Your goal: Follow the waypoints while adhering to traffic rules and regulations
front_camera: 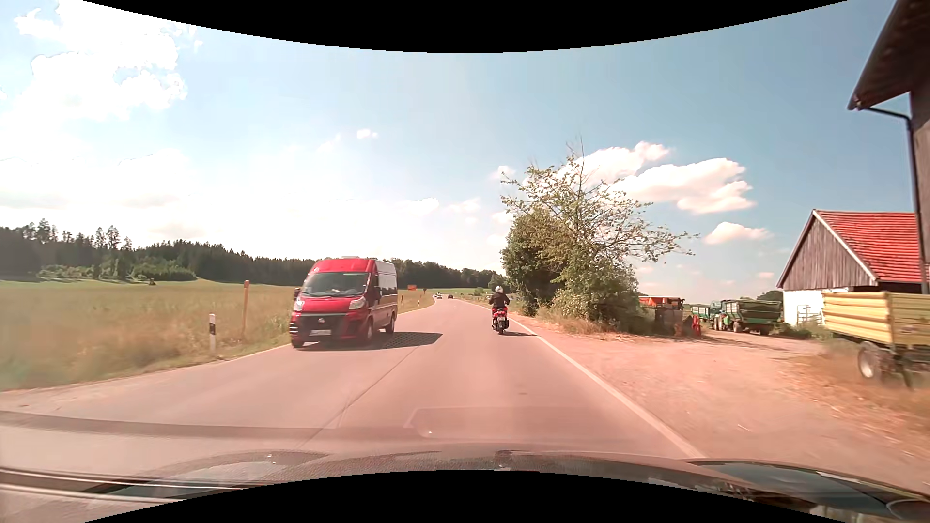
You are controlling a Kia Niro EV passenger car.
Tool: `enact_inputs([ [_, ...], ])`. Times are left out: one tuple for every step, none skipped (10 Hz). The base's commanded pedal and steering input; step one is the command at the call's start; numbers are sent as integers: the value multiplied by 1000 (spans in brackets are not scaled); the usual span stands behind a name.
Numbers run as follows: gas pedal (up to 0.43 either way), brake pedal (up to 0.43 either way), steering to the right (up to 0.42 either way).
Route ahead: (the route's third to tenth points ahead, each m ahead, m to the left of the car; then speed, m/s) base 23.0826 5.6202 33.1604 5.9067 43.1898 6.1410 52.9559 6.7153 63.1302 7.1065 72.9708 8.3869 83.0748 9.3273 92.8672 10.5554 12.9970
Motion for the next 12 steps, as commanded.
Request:
enact_inputs([
  [189,6,-6],
  [189,12,-6],
  [189,6,-7],
  [189,6,-8],
  [209,6,-7],
  [220,12,-7],
  [220,6,-7],
  [220,6,-7],
  [220,6,-8],
  [220,6,-8],
  [220,6,-8],
  [228,6,-8],
])
